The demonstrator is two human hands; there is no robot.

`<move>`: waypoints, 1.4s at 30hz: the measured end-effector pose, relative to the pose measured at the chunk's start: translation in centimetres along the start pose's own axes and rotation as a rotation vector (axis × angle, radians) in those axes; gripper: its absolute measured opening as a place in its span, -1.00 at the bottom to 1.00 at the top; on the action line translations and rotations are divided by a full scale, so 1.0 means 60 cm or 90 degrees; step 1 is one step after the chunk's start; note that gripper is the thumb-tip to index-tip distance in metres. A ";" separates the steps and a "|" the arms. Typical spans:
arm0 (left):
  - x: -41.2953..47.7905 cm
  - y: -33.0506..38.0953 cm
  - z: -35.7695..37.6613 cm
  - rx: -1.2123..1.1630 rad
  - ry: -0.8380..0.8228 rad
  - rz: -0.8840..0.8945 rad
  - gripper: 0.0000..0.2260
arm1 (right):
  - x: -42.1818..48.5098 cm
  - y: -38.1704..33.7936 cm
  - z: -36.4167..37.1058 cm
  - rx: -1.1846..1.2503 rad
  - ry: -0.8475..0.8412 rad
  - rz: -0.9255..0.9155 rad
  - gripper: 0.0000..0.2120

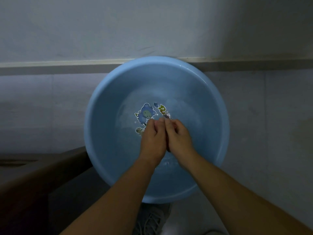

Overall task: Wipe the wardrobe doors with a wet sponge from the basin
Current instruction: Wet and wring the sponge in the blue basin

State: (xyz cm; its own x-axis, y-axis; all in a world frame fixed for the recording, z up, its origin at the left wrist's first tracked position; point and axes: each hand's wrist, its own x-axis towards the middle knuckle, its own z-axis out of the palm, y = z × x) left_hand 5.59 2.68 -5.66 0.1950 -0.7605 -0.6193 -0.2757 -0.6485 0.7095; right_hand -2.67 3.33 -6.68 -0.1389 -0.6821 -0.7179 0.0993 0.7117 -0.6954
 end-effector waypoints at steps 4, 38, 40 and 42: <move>0.014 -0.006 -0.003 0.051 -0.003 -0.008 -0.53 | 0.006 -0.001 0.012 -0.056 0.008 -0.024 -0.74; 0.005 -0.008 0.016 0.146 -0.074 -0.009 -0.58 | 0.019 0.010 -0.008 -0.170 0.026 0.006 -0.62; 0.001 -0.010 0.017 0.132 -0.057 -0.027 -0.59 | 0.012 0.011 -0.009 -0.151 0.034 0.026 -0.63; -0.012 -0.004 0.019 0.105 -0.039 -0.050 -0.59 | -0.003 0.001 -0.013 -0.143 0.036 0.033 -0.59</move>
State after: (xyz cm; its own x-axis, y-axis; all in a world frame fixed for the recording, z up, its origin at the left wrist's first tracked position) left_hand 4.46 3.41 -5.78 0.1661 -0.7013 -0.6932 -0.4128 -0.6879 0.5970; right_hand -3.39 3.64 -6.57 -0.1949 -0.6380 -0.7450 -0.1138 0.7691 -0.6289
